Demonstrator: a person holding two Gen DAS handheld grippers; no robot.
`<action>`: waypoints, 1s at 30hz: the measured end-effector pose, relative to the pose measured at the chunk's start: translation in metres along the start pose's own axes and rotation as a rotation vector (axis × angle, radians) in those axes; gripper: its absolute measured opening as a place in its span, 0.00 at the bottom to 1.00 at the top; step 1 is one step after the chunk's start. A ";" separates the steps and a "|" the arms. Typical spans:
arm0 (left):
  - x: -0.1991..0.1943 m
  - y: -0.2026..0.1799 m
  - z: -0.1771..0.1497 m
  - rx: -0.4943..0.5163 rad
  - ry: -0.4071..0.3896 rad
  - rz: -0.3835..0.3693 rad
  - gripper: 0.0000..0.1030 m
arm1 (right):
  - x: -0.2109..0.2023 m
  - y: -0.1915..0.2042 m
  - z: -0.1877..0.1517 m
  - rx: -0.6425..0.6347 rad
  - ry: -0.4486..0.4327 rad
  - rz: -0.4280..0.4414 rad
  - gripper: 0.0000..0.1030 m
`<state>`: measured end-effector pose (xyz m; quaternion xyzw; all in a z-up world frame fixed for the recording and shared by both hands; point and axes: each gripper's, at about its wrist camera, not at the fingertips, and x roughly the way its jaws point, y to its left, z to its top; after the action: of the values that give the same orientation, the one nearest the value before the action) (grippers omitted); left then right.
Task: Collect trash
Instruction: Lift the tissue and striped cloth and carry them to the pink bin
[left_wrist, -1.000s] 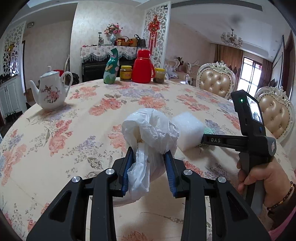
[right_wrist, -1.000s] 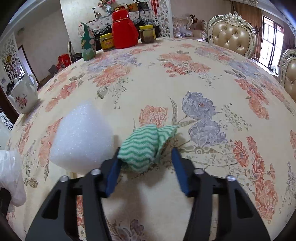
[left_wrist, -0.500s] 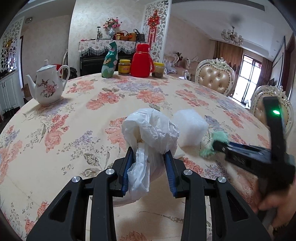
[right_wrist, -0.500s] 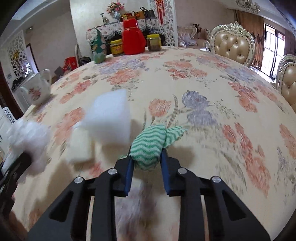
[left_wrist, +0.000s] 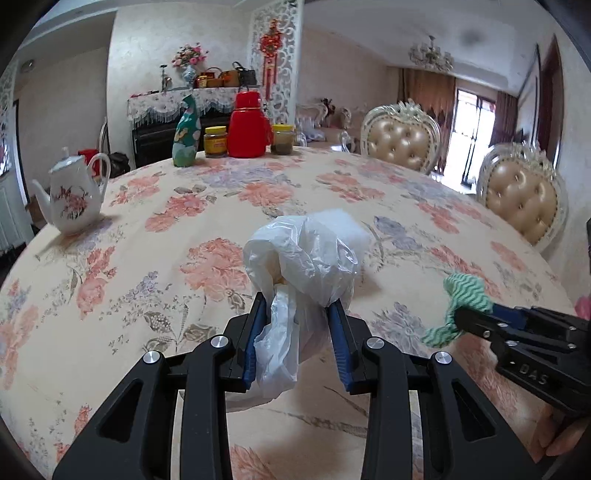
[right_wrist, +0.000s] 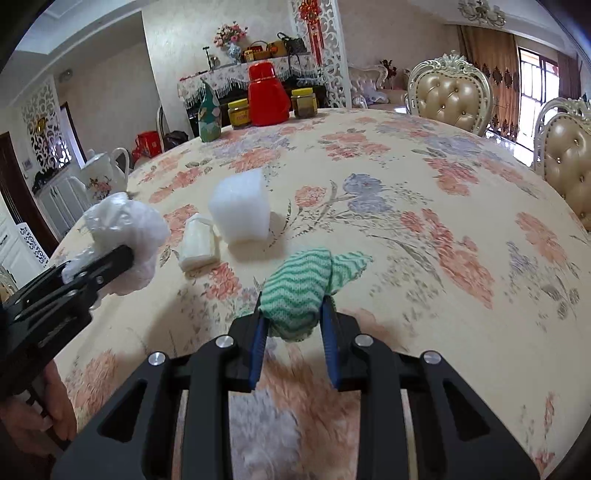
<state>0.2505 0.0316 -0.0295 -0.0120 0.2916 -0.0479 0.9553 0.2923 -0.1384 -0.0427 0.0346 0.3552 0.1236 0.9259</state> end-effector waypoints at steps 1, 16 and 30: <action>-0.004 -0.004 0.000 0.011 -0.001 0.002 0.32 | -0.005 -0.002 -0.002 0.004 -0.005 0.004 0.26; -0.074 -0.076 -0.025 0.099 -0.073 -0.047 0.32 | -0.096 -0.024 -0.035 -0.030 -0.128 0.004 0.26; -0.086 -0.139 -0.039 0.157 -0.097 -0.143 0.32 | -0.151 -0.071 -0.065 0.003 -0.199 -0.029 0.26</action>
<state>0.1458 -0.0976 -0.0070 0.0400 0.2390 -0.1379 0.9603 0.1557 -0.2469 -0.0039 0.0429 0.2618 0.1058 0.9583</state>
